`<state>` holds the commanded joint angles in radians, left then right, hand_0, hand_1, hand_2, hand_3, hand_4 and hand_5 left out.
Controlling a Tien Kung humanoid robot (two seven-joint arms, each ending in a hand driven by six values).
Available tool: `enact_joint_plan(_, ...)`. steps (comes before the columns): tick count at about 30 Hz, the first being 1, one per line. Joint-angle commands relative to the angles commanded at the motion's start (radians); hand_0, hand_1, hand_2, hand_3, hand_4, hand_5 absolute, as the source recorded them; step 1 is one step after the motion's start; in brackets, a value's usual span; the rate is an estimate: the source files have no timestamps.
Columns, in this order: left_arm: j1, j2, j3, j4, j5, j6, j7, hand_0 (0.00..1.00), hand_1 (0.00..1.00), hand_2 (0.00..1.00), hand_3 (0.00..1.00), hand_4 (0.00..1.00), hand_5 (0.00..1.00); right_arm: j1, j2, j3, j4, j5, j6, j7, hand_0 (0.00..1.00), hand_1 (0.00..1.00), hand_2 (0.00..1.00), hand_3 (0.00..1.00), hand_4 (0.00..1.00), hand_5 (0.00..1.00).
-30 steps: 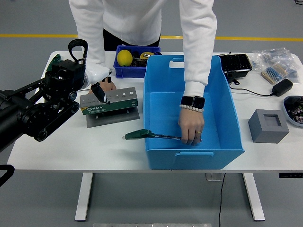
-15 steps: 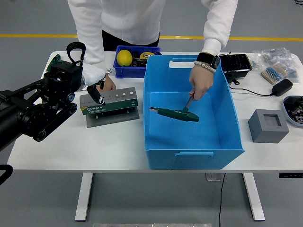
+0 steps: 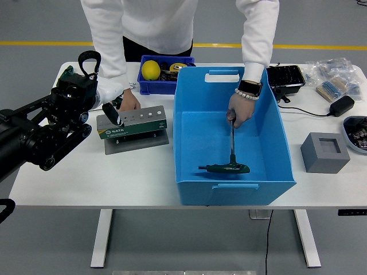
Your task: Lift tool from toolbox,place it in box,lift tool from toolbox,place it in box
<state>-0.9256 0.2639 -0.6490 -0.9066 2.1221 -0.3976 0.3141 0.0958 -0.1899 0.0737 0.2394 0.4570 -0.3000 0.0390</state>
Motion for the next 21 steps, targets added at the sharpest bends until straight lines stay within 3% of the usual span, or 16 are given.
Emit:
enact_joint_plan(1, 0.0, 0.0, 0.001, 0.002, 0.0, -0.002, 0.001, 0.756, 0.705, 0.699, 0.473, 0.996, 0.443, 0.0, 0.0, 0.0, 0.0, -0.001, 0.0, 0.0, 0.683, 0.644, 0.72, 0.58, 0.806, 0.739)
enact_joint_plan(2, 0.0, 0.0, 0.001, 0.003, -0.001, -0.004, 0.003, 0.751, 0.64, 0.608, 0.443, 0.992, 0.444, 0.0, 0.0, 0.0, 0.0, -0.001, 0.0, 0.0, 0.682, 0.644, 0.72, 0.58, 0.806, 0.74)
enact_joint_plan(7, 0.001, 0.001, 0.001, 0.008, -0.005, -0.01, 0.009, 0.751, 0.64, 0.608, 0.443, 0.992, 0.444, 0.0, -0.001, -0.002, 0.0, 0.002, 0.001, 0.001, 0.682, 0.644, 0.72, 0.58, 0.806, 0.74)
enact_joint_plan(8, 0.001, 0.001, 0.001, 0.008, -0.006, -0.011, 0.01, 0.745, 0.595, 0.536, 0.397, 0.988, 0.451, 0.0, -0.001, -0.002, 0.0, 0.002, 0.001, 0.001, 0.682, 0.644, 0.719, 0.581, 0.806, 0.739)
enact_joint_plan(13, 0.0, 0.0, 0.005, 0.011, -0.005, -0.015, 0.014, 0.745, 0.595, 0.536, 0.397, 0.988, 0.451, 0.0, -0.001, -0.003, 0.0, 0.003, 0.001, 0.002, 0.682, 0.644, 0.719, 0.581, 0.806, 0.739)
enact_joint_plan(14, 0.0, 0.0, 0.006, 0.011, -0.004, -0.016, 0.014, 0.738, 0.509, 0.435, 0.366, 0.981, 0.455, 0.001, -0.001, -0.002, 0.0, 0.003, 0.001, 0.002, 0.683, 0.644, 0.72, 0.581, 0.806, 0.739)
enact_joint_plan(19, 0.0, 0.002, 0.002, 0.009, -0.004, -0.017, 0.019, 0.738, 0.509, 0.435, 0.366, 0.981, 0.455, 0.001, -0.002, 0.0, 0.001, -0.004, 0.001, 0.0, 0.683, 0.644, 0.72, 0.581, 0.806, 0.739)
enact_joint_plan(20, 0.001, 0.003, 0.002, 0.009, -0.005, -0.017, 0.02, 0.702, 0.44, 0.361, 0.362, 0.978, 0.459, 0.001, -0.002, 0.0, 0.001, -0.003, 0.001, 0.0, 0.682, 0.644, 0.718, 0.581, 0.806, 0.739)
enact_joint_plan(21, 0.0, 0.003, 0.002, 0.009, -0.006, -0.017, 0.02, 0.702, 0.44, 0.361, 0.362, 0.978, 0.459, 0.001, -0.002, -0.001, 0.001, -0.002, 0.001, 0.0, 0.682, 0.644, 0.718, 0.581, 0.806, 0.739)
